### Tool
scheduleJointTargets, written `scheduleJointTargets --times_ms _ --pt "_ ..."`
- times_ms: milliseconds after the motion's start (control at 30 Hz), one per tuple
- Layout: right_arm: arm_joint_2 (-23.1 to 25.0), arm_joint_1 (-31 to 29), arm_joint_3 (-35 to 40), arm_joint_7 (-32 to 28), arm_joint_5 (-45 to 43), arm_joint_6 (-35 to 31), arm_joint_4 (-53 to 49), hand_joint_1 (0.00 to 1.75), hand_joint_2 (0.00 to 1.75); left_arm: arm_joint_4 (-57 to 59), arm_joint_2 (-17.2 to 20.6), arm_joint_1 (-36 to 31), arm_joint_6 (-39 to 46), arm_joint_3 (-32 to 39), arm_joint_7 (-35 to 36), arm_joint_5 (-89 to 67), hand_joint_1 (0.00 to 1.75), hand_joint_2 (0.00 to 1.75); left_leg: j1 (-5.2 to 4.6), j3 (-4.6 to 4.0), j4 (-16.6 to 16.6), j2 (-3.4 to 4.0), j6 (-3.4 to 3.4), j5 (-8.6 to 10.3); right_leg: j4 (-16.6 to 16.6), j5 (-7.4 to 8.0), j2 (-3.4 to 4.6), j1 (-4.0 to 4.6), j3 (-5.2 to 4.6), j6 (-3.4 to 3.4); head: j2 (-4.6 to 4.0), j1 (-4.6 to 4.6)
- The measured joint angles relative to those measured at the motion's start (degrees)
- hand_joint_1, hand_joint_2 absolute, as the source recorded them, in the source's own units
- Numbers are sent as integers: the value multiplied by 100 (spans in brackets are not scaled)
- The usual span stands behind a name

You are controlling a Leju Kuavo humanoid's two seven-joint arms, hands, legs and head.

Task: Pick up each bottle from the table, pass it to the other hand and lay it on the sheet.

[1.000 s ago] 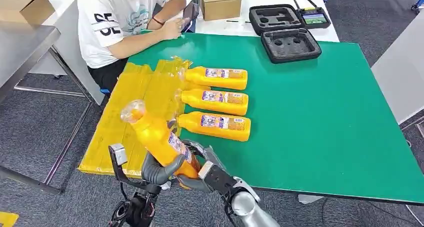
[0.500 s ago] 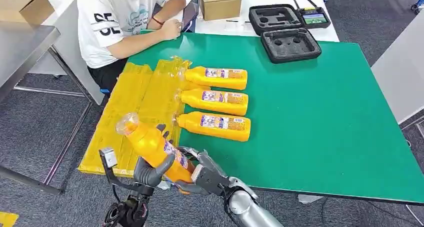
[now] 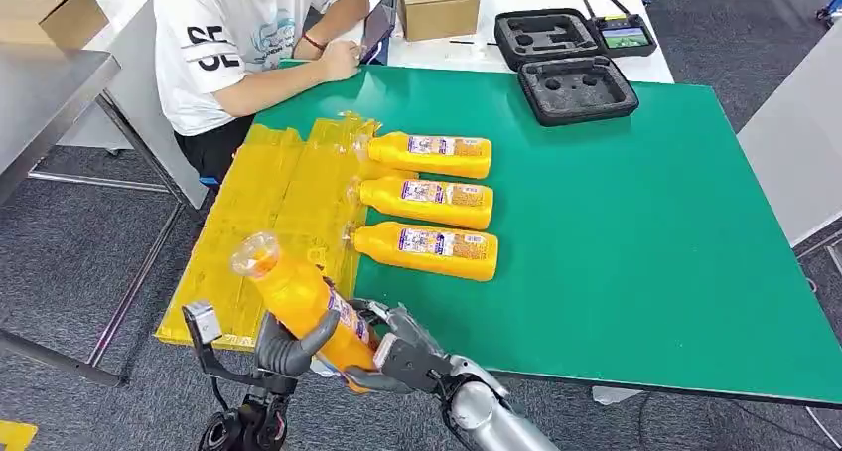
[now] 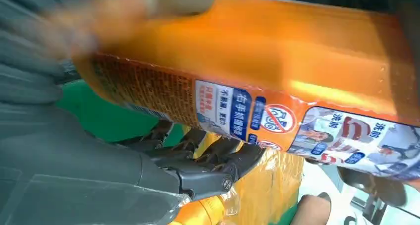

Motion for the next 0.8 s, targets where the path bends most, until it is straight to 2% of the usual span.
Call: scheduleJointTargets --times_ms 33,67,100,133,267,400,533,700,800 --pt "0 0 0 4 -13 0 -13 157 175 -18 2 -2 2 -22 -9 -105 175 175 0 0 0 0 0 0 0 0 0 0 0 0 0 2" --pt "0 1 0 15 -46 -19 -26 0 175 -46 7 -4 24 -52 -19 -194 175 175 0 0 0 -1 0 0 0 0 0 0 0 0 0 0" --pt "2 3 0 17 -87 -50 -39 0 175 -65 17 -13 61 -80 -41 -255 175 175 0 0 0 -1 0 0 0 0 0 0 0 0 0 2" --pt "7 4 0 20 -116 -74 -61 0 0 -94 17 -20 120 -100 -61 -307 175 175 0 -1 0 0 0 0 0 0 0 0 0 0 -2 2" --pt "74 28 0 42 -279 -288 -118 0 0 -183 11 -87 427 -240 -107 -477 175 175 0 -1 0 -1 0 0 0 0 -1 1 0 0 0 2" --pt "107 109 -19 -192 -692 -578 -351 0 0 -229 7 -192 1043 -249 -361 -841 175 175 0 -1 0 -1 0 0 0 0 -1 1 1 0 0 0" --pt "90 317 -144 -450 -1045 -957 -876 0 0 -232 7 -331 1890 -134 -688 -1424 175 175 0 0 0 -1 0 0 1 0 -1 1 1 0 0 2" --pt "35 512 -243 -558 -1104 -1209 -1460 0 0 -232 20 -458 2250 22 -839 -1698 175 175 0 -1 0 -1 0 0 0 0 -1 0 1 0 0 2" --pt "-4 673 -271 -783 -1143 -1478 -1848 0 0 -236 28 -546 3119 129 -1111 -2502 175 175 0 -2 0 -2 0 0 0 0 -1 0 0 0 -2 2"
